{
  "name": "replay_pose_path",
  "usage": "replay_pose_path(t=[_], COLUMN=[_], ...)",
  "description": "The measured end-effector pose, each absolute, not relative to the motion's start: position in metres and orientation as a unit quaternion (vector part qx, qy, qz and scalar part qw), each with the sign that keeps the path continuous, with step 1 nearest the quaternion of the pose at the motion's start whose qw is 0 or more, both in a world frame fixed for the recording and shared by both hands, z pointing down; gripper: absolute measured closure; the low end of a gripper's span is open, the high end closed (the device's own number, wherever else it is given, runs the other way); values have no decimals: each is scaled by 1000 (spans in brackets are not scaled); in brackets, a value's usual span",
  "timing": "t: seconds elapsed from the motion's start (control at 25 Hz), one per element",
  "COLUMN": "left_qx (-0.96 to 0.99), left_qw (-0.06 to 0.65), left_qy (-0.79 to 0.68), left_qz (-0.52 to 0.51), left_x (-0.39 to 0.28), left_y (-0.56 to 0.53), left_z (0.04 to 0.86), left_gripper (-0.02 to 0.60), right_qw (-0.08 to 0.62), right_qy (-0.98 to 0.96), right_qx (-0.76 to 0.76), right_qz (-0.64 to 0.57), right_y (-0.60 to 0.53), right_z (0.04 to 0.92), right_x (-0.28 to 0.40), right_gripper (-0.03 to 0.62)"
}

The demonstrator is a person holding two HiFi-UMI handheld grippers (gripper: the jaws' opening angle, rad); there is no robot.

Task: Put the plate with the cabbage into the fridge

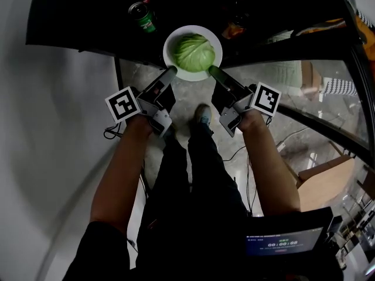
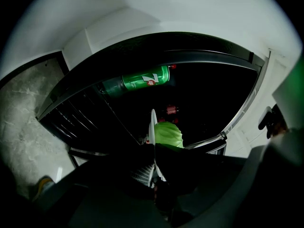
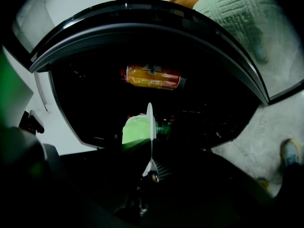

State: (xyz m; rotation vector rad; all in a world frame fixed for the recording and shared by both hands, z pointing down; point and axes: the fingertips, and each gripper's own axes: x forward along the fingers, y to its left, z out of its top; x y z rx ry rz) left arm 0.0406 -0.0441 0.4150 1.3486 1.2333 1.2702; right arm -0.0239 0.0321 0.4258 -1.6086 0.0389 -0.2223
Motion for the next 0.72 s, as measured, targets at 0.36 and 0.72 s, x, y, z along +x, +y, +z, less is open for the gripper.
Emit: replay_pose_path(t=[0.36,0.72], left_qx=[555,557], left_qw=[440,448], left_qy=[495,488], left_qz=[504,501], left_x=[42,41], left_y=[-47,-48], left_z=[418,417], left_gripper=[571,571], right_qw=[680,679], right_qy=[21,17], right_qx=[-727,-727], right_qz=[-93,-98], right_y=[34,34], right_z=[427,426], right_x=[-23,-24], right_gripper=[579,579])
